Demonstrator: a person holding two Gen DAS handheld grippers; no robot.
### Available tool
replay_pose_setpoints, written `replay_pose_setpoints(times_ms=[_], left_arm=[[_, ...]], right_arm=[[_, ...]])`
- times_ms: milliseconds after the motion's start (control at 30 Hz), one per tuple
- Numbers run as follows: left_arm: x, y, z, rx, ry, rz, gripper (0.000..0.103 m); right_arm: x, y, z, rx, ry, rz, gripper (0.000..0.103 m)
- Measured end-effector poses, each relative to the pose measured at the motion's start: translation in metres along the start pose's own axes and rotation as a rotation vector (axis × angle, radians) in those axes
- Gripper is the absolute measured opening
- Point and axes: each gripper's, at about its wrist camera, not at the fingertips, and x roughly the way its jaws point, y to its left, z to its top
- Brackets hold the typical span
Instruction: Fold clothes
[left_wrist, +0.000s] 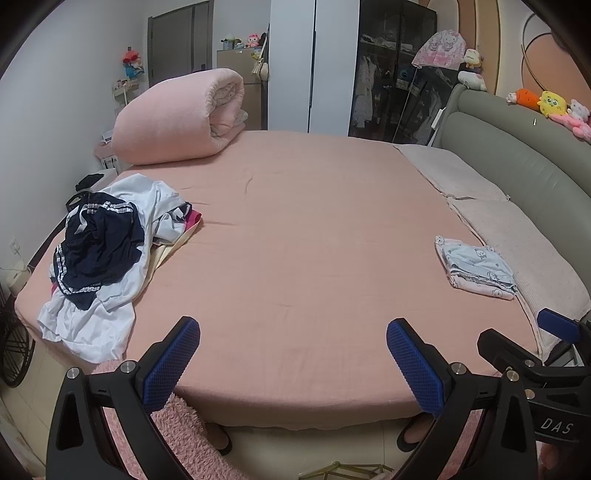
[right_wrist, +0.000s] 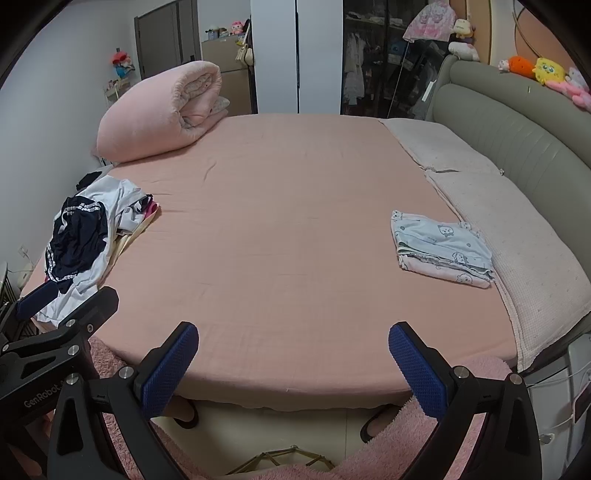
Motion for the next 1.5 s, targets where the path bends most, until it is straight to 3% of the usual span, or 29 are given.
replay_pose_setpoints(times_ms=[267, 600, 1167, 1300, 1433, 1500], left_arm=[[0.000, -0.002, -0.002, 0.010, -0.001, -0.002, 0.103], [0.002, -0.002, -0.002, 0.015, -0.002, 0.003, 0.103], [0.007, 0.012, 0.005, 0.000, -0.020, 0.019, 0.103], [0.007, 0.021, 0.016, -0.011, -0.064, -0.014, 0.103], [0.008, 0.046, 0.039, -0.114, -0.123, -0.109, 0.103], [0.006, 0.057, 0.049, -0.124, -0.171, -0.075, 0.103]], right_arm=[[0.005, 0.001, 0.006, 0.000, 0.011, 0.006, 0.103], [-0.006, 0.007, 0.002, -0.029, -0.056, 0.013, 0.103], [0.004, 0.014, 0.003, -0.055, -0.028, 0.007, 0.103], [0.007, 0.023, 0.012, -0.109, -0.044, 0.079, 0.103], [0.013, 0.039, 0.034, -0.204, -0.085, 0.173, 0.103], [0.015, 0.051, 0.049, -0.251, -0.122, 0.183, 0.103]])
